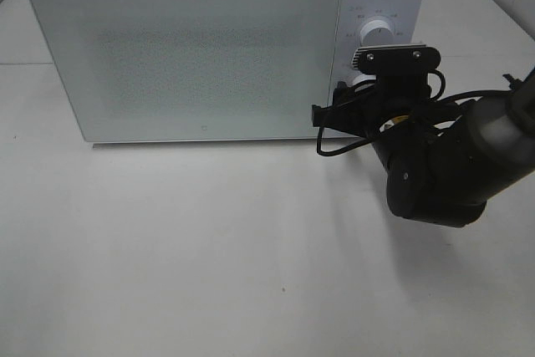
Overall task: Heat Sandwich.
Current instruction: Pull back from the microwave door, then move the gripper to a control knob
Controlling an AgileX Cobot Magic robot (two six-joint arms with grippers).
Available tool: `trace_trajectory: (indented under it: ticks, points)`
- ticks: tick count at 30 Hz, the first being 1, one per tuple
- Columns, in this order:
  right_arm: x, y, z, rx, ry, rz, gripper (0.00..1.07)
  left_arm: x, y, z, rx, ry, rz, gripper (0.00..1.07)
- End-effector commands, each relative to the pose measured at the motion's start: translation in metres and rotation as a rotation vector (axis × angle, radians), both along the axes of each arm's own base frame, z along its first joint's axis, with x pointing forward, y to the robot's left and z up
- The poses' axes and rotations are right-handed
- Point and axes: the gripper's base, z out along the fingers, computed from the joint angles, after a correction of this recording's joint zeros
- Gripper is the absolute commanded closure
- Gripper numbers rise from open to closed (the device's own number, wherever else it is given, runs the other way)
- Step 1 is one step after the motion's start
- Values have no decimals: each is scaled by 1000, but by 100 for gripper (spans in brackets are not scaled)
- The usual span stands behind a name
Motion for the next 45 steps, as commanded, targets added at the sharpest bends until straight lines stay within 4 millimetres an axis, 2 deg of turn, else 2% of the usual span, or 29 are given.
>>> trace_trajectory:
  ticks: [1,3,4,5,7,10,25,30,38,45]
  points:
    - [3,2,3,13,-14,8,60,-2,0,0,-3,-25,7,9]
    - [3,2,3,13,-17,7,71,-2,0,0,-3,-25,7,9]
    - [3,2,4,13,-19,6,82,-2,0,0,-3,-25,7,9]
    - [3,2,4,13,-19,6,82,-2,0,0,-3,-25,7,9]
    - [3,2,4,13,-19,6,90,-2,0,0,-3,-25,7,9]
    - [3,2,4,12,-20,6,96,-2,0,0,-3,-25,7,9]
    - [3,1,4,15,-26,4,94,-2,0,0,-3,-25,7,9]
    - [3,1,5,79,-32,-10,94,-2,0,0,-3,-25,7,9]
    - [3,1,5,310,-30,-57,94,-2,0,0,-3,-25,7,9]
    - [3,1,5,634,-26,-124,94,-2,0,0,-3,-25,7,9]
